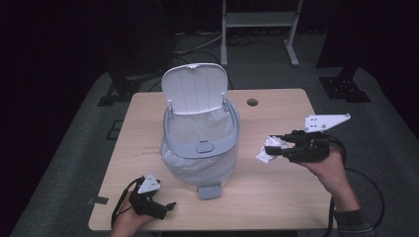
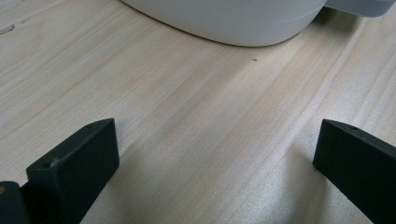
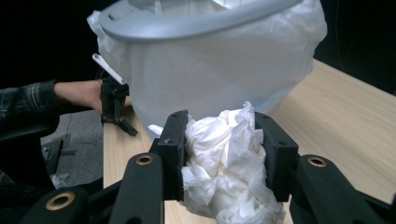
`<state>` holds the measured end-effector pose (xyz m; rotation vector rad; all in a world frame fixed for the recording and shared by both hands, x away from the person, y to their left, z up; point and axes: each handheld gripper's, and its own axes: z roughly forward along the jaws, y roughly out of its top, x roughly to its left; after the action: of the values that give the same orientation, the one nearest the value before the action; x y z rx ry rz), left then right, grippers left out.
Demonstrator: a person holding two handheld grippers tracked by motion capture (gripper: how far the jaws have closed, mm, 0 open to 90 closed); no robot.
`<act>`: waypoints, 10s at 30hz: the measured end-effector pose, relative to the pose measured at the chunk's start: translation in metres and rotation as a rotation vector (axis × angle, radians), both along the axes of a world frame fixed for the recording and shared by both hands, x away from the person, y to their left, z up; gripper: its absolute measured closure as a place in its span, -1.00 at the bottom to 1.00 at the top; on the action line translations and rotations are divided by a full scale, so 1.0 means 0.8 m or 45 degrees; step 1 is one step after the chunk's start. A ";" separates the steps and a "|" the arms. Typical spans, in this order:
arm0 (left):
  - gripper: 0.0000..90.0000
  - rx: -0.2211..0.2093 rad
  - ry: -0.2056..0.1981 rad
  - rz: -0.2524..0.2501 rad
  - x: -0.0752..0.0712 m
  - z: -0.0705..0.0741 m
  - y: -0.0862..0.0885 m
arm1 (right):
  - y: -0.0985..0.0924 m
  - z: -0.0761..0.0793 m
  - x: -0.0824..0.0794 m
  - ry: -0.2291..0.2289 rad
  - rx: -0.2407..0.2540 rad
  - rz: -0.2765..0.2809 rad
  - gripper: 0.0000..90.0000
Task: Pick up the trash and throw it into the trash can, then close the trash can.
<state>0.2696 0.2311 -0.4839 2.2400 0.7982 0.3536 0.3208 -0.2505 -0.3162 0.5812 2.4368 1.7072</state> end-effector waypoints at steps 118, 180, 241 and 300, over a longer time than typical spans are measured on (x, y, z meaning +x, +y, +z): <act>-1.00 0.000 -0.002 -0.009 0.001 0.000 0.000 | 0.141 0.115 0.074 -0.197 0.093 0.077 0.83; -1.00 -0.002 0.001 -0.012 0.003 0.000 -0.001 | 0.141 0.123 0.160 -0.133 0.133 -0.021 1.00; -1.00 -0.003 -0.001 -0.009 0.003 0.000 -0.001 | 0.187 0.085 0.034 -0.087 -0.073 0.364 1.00; -1.00 -0.001 -0.001 -0.005 0.004 0.000 -0.001 | 0.044 0.057 0.025 -0.094 -0.018 -0.160 -0.71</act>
<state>0.2726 0.2300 -0.4839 2.2408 0.7931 0.3518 0.3408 -0.2153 -0.2705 0.6429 2.3084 1.6315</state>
